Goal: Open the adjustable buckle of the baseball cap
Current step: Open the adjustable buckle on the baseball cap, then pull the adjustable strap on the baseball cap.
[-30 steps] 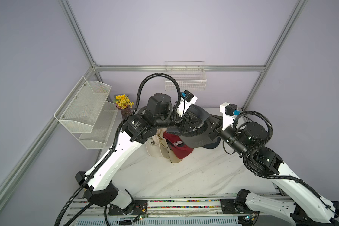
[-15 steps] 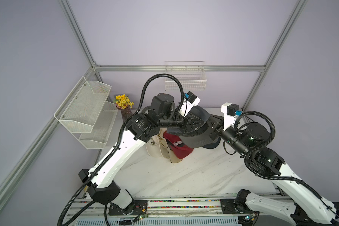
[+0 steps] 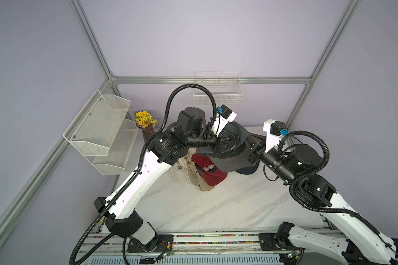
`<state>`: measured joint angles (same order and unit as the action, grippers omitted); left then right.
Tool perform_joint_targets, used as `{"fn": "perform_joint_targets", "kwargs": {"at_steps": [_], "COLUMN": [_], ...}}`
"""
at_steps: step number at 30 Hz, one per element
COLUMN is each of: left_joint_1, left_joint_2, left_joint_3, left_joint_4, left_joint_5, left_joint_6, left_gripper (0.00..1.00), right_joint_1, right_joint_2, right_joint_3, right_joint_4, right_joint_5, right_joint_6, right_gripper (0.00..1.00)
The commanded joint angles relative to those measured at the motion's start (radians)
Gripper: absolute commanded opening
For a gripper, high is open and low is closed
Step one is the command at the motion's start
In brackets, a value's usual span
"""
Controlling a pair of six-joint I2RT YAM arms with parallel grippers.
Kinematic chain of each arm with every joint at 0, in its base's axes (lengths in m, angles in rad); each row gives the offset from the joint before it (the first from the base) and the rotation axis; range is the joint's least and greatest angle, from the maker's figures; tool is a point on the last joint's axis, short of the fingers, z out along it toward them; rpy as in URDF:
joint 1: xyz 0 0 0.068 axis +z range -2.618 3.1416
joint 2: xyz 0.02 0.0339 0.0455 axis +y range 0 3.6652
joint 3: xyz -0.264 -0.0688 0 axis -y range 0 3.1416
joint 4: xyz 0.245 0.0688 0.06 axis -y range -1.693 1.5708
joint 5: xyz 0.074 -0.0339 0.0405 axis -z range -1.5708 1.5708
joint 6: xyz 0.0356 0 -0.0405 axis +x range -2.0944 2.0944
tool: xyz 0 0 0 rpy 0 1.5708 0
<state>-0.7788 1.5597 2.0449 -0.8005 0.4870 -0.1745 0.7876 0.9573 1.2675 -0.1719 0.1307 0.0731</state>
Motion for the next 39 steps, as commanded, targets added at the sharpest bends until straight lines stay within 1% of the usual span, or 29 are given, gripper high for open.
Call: {"fn": "perform_joint_targets", "kwargs": {"at_steps": [1, 8, 13, 14, 17, 21, 24, 29, 32, 33, 34, 35, 37, 39], "left_joint_1": [0.008, 0.007, 0.008, 0.007, 0.009, 0.010, 0.011, 0.011, 0.010, 0.011, 0.010, 0.008, -0.008, -0.054], "left_joint_2": [-0.006, -0.052, -0.138, -0.188, -0.256, -0.306, -0.341, -0.411, -0.433, -0.437, -0.440, -0.444, -0.460, -0.478], "left_joint_3": [0.036, -0.004, -0.106, -0.134, -0.196, -0.280, -0.381, -0.541, -0.563, -0.559, -0.554, -0.552, -0.560, -0.570], "left_joint_4": [0.043, 0.052, 0.090, 0.102, 0.110, 0.115, 0.148, 0.209, 0.232, 0.233, 0.234, 0.239, 0.255, 0.266], "left_joint_5": [0.015, -0.025, -0.127, -0.154, -0.218, -0.226, -0.219, -0.226, -0.234, -0.247, -0.263, -0.276, -0.323, -0.433], "left_joint_6": [-0.008, -0.003, -0.014, -0.019, -0.021, -0.032, -0.080, -0.120, -0.127, -0.128, -0.125, -0.119, -0.101, -0.048], "left_gripper": [0.00, 0.00, 0.00, 0.00, 0.00, 0.00, 0.00, 0.00, 0.00, 0.09, 0.43, 0.72, 0.84, 0.90], "right_joint_1": [-0.001, -0.001, 0.000, -0.001, -0.001, -0.001, -0.001, -0.001, -0.001, -0.001, -0.001, -0.001, -0.001, -0.001], "right_joint_2": [-0.019, -0.023, -0.011, -0.010, -0.005, 0.021, 0.044, 0.066, 0.088, 0.095, 0.100, 0.105, 0.113, 0.126], "right_joint_3": [0.026, 0.034, 0.058, 0.064, 0.087, 0.142, 0.188, 0.235, 0.250, 0.250, 0.246, 0.243, 0.241, 0.243], "right_joint_4": [0.040, 0.042, 0.042, 0.044, 0.047, 0.054, 0.059, 0.082, 0.080, 0.079, 0.079, 0.080, 0.079, 0.078], "right_joint_5": [-0.016, 0.024, 0.097, 0.114, 0.161, 0.178, 0.187, 0.228, 0.192, 0.180, 0.167, 0.158, 0.140, 0.124], "right_joint_6": [0.020, 0.013, 0.016, 0.016, 0.017, 0.021, 0.030, 0.038, 0.056, 0.063, 0.074, 0.085, 0.100, 0.114], "right_gripper": [0.00, 0.00, 0.00, 0.00, 0.00, 0.00, 0.00, 0.00, 0.00, 0.00, 0.00, 0.00, 0.00, 0.00]}}
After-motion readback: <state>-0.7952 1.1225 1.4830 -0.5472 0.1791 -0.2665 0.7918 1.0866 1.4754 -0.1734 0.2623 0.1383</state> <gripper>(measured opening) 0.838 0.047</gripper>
